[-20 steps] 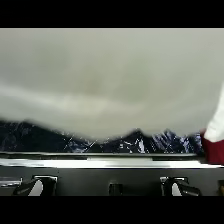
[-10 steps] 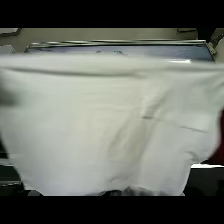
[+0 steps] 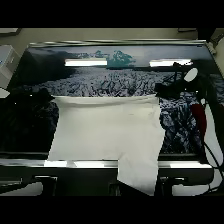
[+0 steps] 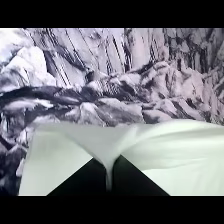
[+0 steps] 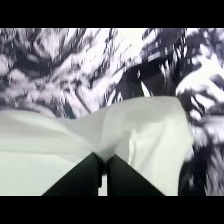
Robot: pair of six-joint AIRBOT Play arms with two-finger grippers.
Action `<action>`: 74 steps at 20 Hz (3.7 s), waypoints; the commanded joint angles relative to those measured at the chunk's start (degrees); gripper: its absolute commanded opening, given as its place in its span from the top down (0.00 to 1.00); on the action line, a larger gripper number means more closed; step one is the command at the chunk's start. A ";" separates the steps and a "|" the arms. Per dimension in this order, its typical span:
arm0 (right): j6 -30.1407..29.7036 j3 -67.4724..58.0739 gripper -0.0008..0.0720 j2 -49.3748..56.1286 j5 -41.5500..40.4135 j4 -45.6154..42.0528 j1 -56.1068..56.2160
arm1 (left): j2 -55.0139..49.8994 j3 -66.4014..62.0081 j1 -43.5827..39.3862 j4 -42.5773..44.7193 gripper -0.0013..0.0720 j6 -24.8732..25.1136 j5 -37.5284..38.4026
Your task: Fold the clothes and pants, and hang the long-sleeved shirts on hangers.
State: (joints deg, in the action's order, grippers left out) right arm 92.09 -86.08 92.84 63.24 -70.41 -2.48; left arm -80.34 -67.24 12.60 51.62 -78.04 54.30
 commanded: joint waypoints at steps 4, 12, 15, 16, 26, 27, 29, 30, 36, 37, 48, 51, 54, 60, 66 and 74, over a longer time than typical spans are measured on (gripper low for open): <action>1.90 -1.64 0.94 7.96 -30.71 0.81 1.25 | -20.06 -18.64 -1.75 -1.31 0.95 2.21 -5.22; 5.22 -1.64 0.94 13.64 -30.47 2.32 1.25 | -27.91 -23.61 -3.91 -3.63 0.95 0.92 -5.64; 4.94 -2.56 0.94 11.61 -25.11 0.59 0.57 | -27.10 -25.03 -4.22 -3.50 0.95 1.09 -1.11; 4.94 -3.28 0.94 9.99 -21.05 -0.83 -0.09 | -26.56 -26.38 -3.37 -3.26 0.95 1.31 3.28; 4.39 1.66 0.94 3.63 20.48 -2.56 -4.09 | -25.42 -20.76 0.28 6.91 0.95 -0.46 40.30; 4.57 2.86 0.94 3.65 20.81 -1.57 -4.09 | -25.44 -19.96 0.28 6.95 0.95 -0.46 40.00; 4.57 4.94 0.94 3.65 20.83 -0.50 -4.09 | -25.73 -18.75 0.22 6.93 0.95 -0.61 39.28; 4.57 5.62 0.94 3.65 20.63 -0.57 -4.11 | -25.88 -18.40 0.17 6.95 0.95 -0.59 39.21; 4.79 6.58 0.94 3.65 19.02 -0.76 -4.11 | -25.81 -18.34 1.38 6.99 0.95 -0.33 38.80; 5.09 6.58 0.94 3.65 18.69 -0.74 -4.11 | -25.81 -18.34 1.66 7.17 0.95 -0.37 38.62; 2.12 4.74 0.12 3.23 24.13 1.14 -5.66 | -25.29 -19.74 2.05 8.09 0.12 -0.42 37.05; 1.95 3.26 0.14 -0.79 30.77 0.09 -12.52 | -21.31 -21.40 5.14 14.91 0.12 -0.61 40.63; 1.16 8.13 0.15 -6.99 31.45 -4.85 -15.96 | -14.69 -13.09 8.83 15.93 0.27 0.98 39.34; -0.90 21.44 0.15 -12.31 26.56 -3.63 -15.89 | -4.59 17.99 12.72 11.06 0.35 11.34 27.85; -0.87 21.94 0.15 -12.31 26.71 -1.60 -15.89 | -4.87 25.22 12.35 7.10 0.42 13.60 25.29; -1.29 23.63 0.20 -12.83 28.30 -2.05 -15.89 | -4.87 26.25 12.31 6.38 0.95 13.57 25.27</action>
State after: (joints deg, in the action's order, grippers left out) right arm 91.22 -63.79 80.47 90.56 -72.23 -18.33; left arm -85.27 -41.36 24.84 58.52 -64.64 79.44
